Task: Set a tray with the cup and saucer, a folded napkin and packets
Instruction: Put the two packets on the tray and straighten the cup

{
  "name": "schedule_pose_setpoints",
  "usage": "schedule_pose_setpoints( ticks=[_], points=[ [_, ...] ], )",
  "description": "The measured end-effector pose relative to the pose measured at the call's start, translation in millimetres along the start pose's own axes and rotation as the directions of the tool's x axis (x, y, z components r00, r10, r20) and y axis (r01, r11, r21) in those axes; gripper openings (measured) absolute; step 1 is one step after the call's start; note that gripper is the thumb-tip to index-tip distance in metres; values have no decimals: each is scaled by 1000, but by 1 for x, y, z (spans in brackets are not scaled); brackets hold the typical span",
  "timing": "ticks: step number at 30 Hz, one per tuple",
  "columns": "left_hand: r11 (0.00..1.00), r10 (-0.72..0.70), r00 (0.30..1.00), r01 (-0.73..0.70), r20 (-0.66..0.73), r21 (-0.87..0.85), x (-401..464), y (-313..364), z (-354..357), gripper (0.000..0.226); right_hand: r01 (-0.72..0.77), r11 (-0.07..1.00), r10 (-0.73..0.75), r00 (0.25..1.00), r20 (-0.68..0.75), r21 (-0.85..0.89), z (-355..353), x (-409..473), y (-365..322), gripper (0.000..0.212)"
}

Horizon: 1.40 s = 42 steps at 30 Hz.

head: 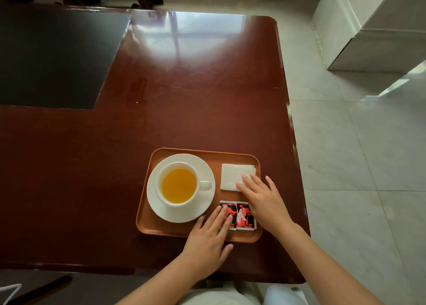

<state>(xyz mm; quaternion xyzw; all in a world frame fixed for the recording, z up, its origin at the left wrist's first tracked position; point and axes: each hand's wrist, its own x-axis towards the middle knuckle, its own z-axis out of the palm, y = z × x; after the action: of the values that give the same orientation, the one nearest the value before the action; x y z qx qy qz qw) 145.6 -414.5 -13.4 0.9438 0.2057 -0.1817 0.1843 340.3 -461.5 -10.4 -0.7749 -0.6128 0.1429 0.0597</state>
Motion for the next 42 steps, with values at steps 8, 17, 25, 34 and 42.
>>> schedule_pose_setpoints(
  ticks=[8, 17, 25, 34, 42],
  points=[
    [999, -3, 1000, 4, -6, 36, 1, -3, 2, 68, 76, 996, -65, 982, -176, 56, 15, -52, -18, 42],
    [998, -9, 1000, 10, -21, 56, 2, -5, 3, 70, 33, 999, -33, 977, -211, -6, 15, -59, -18, 38],
    [997, 69, 997, -68, -39, 42, -5, -5, 6, 63, 43, 999, -45, 971, -234, -14, 20, -59, -17, 39],
    [996, 12, 1000, -11, -16, 90, 0, -6, 3, 65, 27, 999, -32, 972, -232, -27, 21, -59, -18, 41],
    [999, 48, 997, -46, -63, 25, -4, -6, -13, 64, 19, 1000, -22, 971, -236, -19, 10, -53, -18, 34]
  ],
)
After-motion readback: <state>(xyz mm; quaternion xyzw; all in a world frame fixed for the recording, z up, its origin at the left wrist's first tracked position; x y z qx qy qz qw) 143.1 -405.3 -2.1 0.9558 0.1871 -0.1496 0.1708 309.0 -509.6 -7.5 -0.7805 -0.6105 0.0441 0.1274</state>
